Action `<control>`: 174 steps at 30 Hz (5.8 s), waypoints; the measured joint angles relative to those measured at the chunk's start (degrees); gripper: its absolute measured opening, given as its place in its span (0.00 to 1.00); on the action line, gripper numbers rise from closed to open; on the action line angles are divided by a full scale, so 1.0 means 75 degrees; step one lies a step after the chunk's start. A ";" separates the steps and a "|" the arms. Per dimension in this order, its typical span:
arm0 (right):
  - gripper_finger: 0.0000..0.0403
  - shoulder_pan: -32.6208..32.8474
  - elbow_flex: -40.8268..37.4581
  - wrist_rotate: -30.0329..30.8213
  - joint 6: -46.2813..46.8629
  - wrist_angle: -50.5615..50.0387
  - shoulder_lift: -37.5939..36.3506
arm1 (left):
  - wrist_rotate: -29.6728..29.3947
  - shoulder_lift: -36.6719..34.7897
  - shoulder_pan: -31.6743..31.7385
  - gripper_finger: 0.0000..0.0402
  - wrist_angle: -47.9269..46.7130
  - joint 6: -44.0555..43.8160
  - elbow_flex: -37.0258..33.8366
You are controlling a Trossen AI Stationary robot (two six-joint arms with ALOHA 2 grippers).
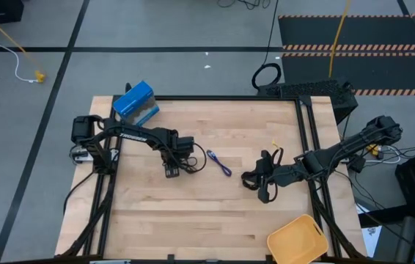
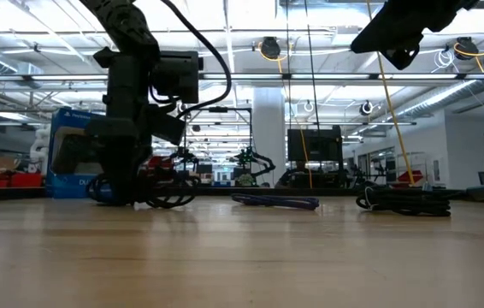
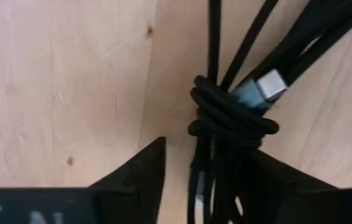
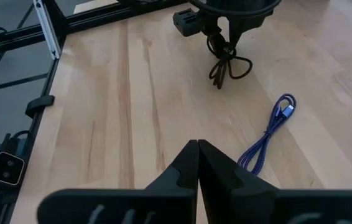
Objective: Pick and place USB-C Cables
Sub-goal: Put the left black charger cable into the yellow bin
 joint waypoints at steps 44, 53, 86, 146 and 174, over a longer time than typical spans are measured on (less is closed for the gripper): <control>0.00 -0.0006 0.0000 0.1604 0.0035 0.0003 -0.0002 | -0.1206 -0.0023 -0.0437 0.08 -0.0540 0.1140 0.3567; 0.09 -0.0003 0.0000 0.2483 -0.0398 0.0178 -0.0002 | -0.1577 -0.0003 -0.0685 0.06 0.1026 0.1611 0.3567; 0.88 -0.0831 0.0006 0.2022 -0.3115 0.1787 0.0561 | -0.1856 0.0547 -0.0926 0.05 0.2351 0.2346 0.3564; 0.06 -0.0973 0.0003 0.2021 -0.2999 0.1711 0.0813 | -0.1816 0.0430 -0.1126 0.48 0.2186 0.1542 0.3558; 0.06 -0.0853 0.1879 -0.0913 -0.1127 -0.3498 -0.0086 | -0.1849 -0.0810 -0.2485 0.41 0.1091 -0.0243 0.3564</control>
